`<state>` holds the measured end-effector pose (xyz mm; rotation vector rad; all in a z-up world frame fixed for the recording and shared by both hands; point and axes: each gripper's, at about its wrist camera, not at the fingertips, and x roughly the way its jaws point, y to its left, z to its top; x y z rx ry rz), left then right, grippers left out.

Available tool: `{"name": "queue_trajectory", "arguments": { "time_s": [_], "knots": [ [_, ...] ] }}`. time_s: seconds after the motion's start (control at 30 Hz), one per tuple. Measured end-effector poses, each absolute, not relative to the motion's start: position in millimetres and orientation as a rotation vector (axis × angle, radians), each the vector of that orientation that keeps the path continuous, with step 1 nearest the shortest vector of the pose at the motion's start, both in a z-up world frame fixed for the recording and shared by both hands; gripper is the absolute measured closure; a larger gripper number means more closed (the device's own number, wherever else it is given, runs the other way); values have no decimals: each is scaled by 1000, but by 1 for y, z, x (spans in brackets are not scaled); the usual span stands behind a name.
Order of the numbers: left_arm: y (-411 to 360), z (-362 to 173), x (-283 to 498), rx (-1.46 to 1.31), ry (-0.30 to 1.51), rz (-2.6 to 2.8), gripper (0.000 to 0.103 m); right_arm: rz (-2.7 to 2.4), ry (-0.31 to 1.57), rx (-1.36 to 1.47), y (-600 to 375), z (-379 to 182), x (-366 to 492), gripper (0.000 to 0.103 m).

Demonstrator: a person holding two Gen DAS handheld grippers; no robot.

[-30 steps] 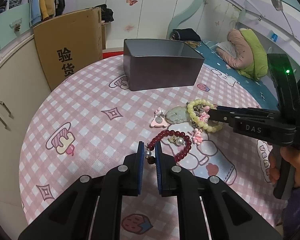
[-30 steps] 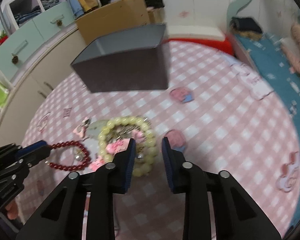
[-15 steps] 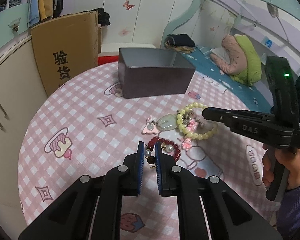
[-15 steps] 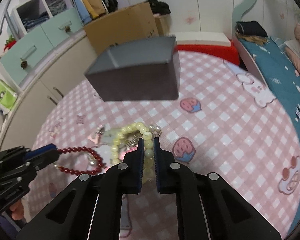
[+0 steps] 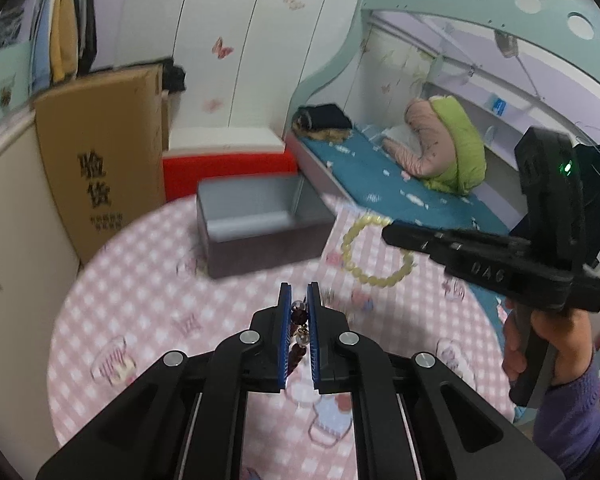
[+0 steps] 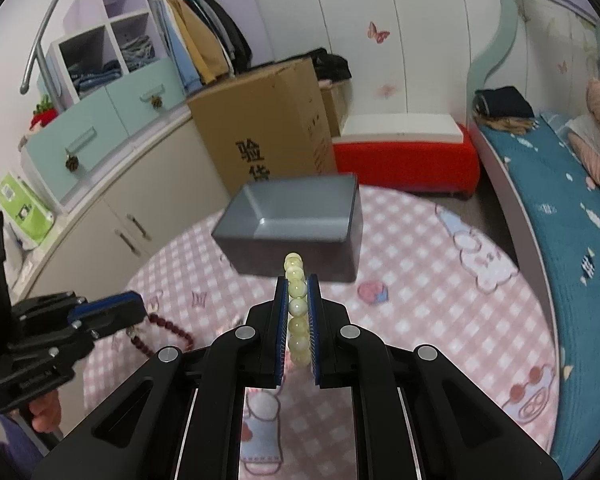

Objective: Organize jewelry
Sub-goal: 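Carry both bracelets into the grey metal box and open both tools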

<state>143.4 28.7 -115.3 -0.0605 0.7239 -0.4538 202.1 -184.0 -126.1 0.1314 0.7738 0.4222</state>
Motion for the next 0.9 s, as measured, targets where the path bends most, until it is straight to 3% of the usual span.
{"name": "queue_trajectory", "arguments": {
  "time_s": [0.4,0.9],
  "knots": [
    [18,-64,231,-15,645,-391,97,416,727,154,-173,-104,261,93],
    [11,-160,319,-39,891,-328,96,396,821,160,-151,-153,318,93]
  ]
}}
